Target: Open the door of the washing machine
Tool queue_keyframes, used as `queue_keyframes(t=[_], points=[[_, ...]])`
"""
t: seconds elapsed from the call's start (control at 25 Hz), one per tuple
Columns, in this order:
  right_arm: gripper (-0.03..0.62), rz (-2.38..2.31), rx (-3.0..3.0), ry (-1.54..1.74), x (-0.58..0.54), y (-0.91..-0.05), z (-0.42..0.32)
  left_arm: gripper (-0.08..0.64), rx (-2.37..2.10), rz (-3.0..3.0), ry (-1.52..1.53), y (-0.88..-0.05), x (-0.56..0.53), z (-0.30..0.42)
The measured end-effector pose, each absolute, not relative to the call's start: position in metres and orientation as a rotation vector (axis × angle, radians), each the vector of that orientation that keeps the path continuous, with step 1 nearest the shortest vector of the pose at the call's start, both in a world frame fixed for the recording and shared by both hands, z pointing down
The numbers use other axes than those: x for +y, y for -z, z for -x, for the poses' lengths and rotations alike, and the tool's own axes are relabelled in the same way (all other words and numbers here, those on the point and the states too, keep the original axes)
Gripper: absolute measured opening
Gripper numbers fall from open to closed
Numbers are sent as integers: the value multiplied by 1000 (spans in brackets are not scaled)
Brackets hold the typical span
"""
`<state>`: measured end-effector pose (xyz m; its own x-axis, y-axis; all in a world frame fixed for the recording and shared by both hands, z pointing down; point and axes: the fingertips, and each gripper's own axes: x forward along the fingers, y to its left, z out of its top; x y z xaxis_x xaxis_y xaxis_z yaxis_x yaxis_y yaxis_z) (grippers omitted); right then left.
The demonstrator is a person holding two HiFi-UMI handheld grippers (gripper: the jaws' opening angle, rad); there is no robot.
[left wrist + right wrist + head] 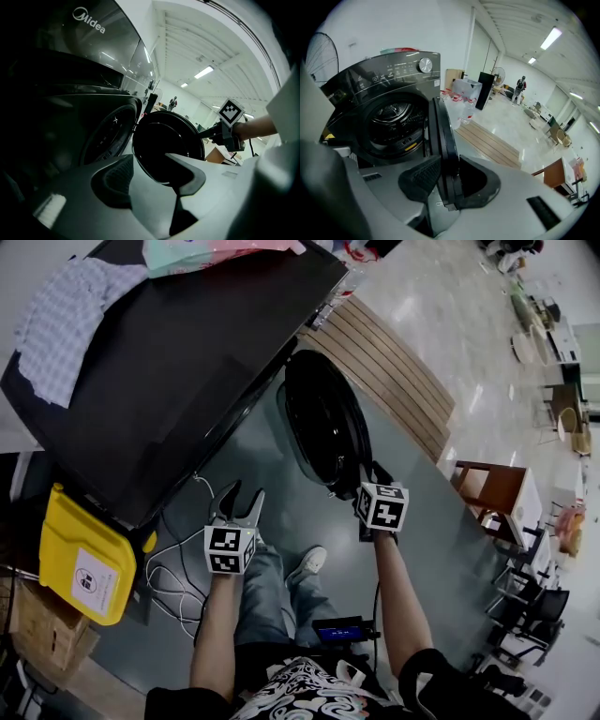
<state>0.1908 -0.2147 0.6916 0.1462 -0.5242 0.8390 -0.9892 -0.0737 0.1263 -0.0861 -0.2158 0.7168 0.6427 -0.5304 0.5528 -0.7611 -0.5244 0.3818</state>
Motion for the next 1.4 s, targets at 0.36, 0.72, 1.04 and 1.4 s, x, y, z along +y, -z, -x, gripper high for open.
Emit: queue_keyframes(t=[0.36,0.72,1.04,1.4], points=[[106,-1764,-1406,-731,-227,-685,-243,202,-988,-2318,-392,-695,-206,91],[2,-1889,-1746,-769,-166,-593,-192,126,-1144,-2441,-271,-593,-175,87],[2,-1775,-2226,-744,-29,-478,-138,45,-1372,-2367,10,-456,-76,60],[0,-1783,-2345,-582,85,-407,-159,6,-1524,-2374,-112,-396,61,36]])
